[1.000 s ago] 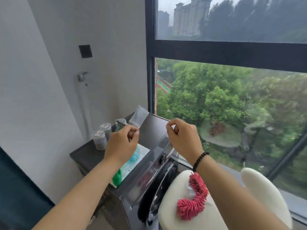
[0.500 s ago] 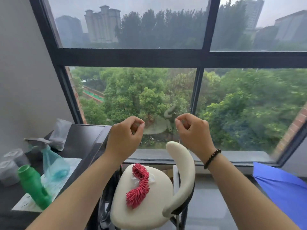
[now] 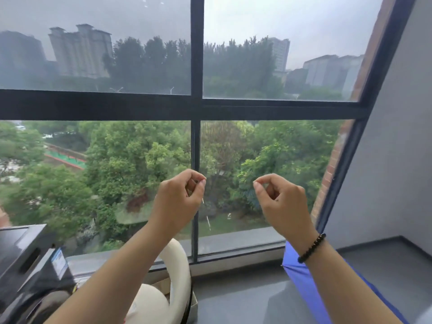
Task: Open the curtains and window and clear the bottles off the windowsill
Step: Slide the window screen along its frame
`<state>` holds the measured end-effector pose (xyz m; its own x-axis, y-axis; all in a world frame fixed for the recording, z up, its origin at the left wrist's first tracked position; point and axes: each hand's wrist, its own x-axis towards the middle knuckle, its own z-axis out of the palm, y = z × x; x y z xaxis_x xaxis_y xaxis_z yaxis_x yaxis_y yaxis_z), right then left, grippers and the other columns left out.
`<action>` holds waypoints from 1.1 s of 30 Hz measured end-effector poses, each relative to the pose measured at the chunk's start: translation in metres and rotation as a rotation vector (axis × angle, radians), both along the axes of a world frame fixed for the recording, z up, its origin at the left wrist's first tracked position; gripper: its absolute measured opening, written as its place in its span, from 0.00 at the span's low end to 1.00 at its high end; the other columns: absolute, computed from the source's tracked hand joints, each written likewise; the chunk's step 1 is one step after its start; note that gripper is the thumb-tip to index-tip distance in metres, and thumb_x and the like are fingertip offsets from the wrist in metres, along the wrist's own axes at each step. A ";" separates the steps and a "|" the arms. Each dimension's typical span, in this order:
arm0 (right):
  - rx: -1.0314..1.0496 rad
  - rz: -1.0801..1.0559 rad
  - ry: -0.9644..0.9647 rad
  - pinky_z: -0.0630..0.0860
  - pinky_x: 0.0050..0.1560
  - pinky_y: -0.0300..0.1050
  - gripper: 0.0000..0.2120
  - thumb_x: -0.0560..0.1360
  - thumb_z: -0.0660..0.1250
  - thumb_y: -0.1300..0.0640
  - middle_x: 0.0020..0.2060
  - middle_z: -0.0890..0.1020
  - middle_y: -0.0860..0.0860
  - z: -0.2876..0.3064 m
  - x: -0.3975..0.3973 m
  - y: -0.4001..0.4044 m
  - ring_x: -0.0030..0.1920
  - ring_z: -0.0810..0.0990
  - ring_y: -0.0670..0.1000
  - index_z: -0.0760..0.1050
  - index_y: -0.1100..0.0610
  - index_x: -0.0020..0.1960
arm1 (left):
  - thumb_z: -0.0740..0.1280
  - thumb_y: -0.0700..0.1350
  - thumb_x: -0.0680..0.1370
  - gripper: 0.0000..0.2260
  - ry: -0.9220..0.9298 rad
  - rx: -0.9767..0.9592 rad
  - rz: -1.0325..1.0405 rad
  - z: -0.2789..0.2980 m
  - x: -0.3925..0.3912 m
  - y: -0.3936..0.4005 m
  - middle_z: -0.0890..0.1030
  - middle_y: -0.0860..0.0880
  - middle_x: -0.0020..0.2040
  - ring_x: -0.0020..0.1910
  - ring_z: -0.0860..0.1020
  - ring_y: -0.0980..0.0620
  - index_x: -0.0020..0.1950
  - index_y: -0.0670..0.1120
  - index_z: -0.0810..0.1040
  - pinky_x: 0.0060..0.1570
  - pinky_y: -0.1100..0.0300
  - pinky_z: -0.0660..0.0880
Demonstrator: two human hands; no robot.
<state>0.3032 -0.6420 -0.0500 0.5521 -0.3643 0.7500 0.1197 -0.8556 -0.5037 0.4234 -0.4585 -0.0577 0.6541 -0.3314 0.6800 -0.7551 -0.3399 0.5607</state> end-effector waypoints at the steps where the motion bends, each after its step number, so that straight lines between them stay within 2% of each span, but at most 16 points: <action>1: -0.002 -0.003 -0.002 0.65 0.28 0.27 0.06 0.74 0.70 0.60 0.21 0.70 0.47 0.001 0.000 -0.012 0.31 0.73 0.48 0.78 0.56 0.38 | 0.70 0.44 0.77 0.02 -0.006 -0.007 -0.003 0.001 0.000 -0.011 0.78 0.52 0.29 0.27 0.74 0.53 0.45 0.49 0.81 0.29 0.63 0.73; 3: -0.007 -0.017 -0.003 0.65 0.29 0.28 0.06 0.74 0.70 0.59 0.21 0.70 0.47 0.007 0.001 -0.047 0.30 0.73 0.49 0.78 0.55 0.38 | 0.70 0.44 0.77 0.02 -0.004 -0.032 -0.029 0.007 0.002 -0.045 0.77 0.53 0.29 0.28 0.74 0.55 0.45 0.49 0.81 0.28 0.69 0.70; 6: -0.018 -0.029 0.019 0.66 0.28 0.31 0.06 0.74 0.69 0.59 0.22 0.73 0.49 0.009 0.005 -0.093 0.30 0.73 0.51 0.78 0.56 0.38 | 0.70 0.43 0.77 0.02 0.001 -0.053 -0.064 0.012 0.007 -0.084 0.78 0.54 0.30 0.28 0.74 0.57 0.45 0.49 0.82 0.29 0.68 0.72; 9: -0.019 -0.033 0.042 0.66 0.28 0.31 0.07 0.74 0.69 0.59 0.22 0.74 0.51 0.007 0.013 -0.127 0.30 0.73 0.51 0.78 0.56 0.38 | 0.71 0.43 0.76 0.01 0.008 -0.070 -0.067 0.016 0.017 -0.111 0.79 0.53 0.31 0.28 0.75 0.54 0.45 0.49 0.82 0.29 0.65 0.73; 12: -0.001 -0.020 0.058 0.67 0.28 0.34 0.06 0.75 0.69 0.59 0.23 0.75 0.53 0.003 0.027 -0.153 0.31 0.74 0.53 0.79 0.57 0.39 | 0.71 0.43 0.76 0.01 0.006 -0.063 -0.053 0.015 0.034 -0.131 0.79 0.52 0.30 0.28 0.75 0.51 0.46 0.48 0.82 0.30 0.58 0.76; 17: 0.023 0.009 0.063 0.67 0.28 0.33 0.06 0.75 0.68 0.58 0.23 0.75 0.51 -0.003 0.064 -0.177 0.29 0.74 0.52 0.79 0.57 0.40 | 0.70 0.43 0.77 0.01 0.026 -0.058 -0.051 0.010 0.069 -0.157 0.78 0.53 0.30 0.27 0.75 0.52 0.45 0.48 0.82 0.30 0.52 0.77; 20: 0.020 0.035 0.063 0.71 0.29 0.40 0.06 0.76 0.68 0.57 0.24 0.76 0.52 -0.003 0.095 -0.190 0.27 0.74 0.52 0.79 0.57 0.40 | 0.71 0.44 0.76 0.01 0.024 -0.049 -0.055 0.010 0.098 -0.172 0.79 0.52 0.30 0.28 0.77 0.50 0.46 0.48 0.82 0.30 0.52 0.78; 23: -0.013 0.052 0.057 0.72 0.30 0.39 0.06 0.76 0.68 0.57 0.24 0.76 0.52 0.005 0.129 -0.204 0.27 0.74 0.52 0.79 0.56 0.41 | 0.71 0.43 0.76 0.01 0.006 -0.070 -0.065 0.016 0.132 -0.187 0.80 0.51 0.31 0.28 0.77 0.51 0.46 0.48 0.82 0.29 0.56 0.78; 25: -0.051 0.057 0.039 0.70 0.28 0.35 0.06 0.75 0.69 0.56 0.23 0.76 0.51 0.016 0.161 -0.218 0.28 0.74 0.53 0.79 0.55 0.41 | 0.71 0.43 0.77 0.01 -0.005 -0.089 -0.070 0.024 0.164 -0.200 0.80 0.51 0.31 0.26 0.75 0.54 0.45 0.48 0.82 0.26 0.62 0.75; 28: -0.071 0.091 0.007 0.68 0.27 0.35 0.05 0.75 0.69 0.57 0.22 0.74 0.51 0.034 0.208 -0.237 0.26 0.72 0.50 0.80 0.54 0.41 | 0.70 0.43 0.77 0.01 -0.024 -0.123 -0.073 0.037 0.208 -0.217 0.80 0.51 0.30 0.24 0.72 0.58 0.45 0.48 0.82 0.25 0.72 0.68; 33: -0.038 0.133 -0.067 0.68 0.28 0.32 0.04 0.75 0.70 0.56 0.23 0.75 0.49 0.067 0.300 -0.259 0.25 0.72 0.47 0.80 0.53 0.41 | 0.70 0.45 0.77 0.02 -0.029 -0.170 -0.061 0.067 0.290 -0.243 0.80 0.52 0.29 0.23 0.70 0.59 0.44 0.51 0.82 0.26 0.74 0.64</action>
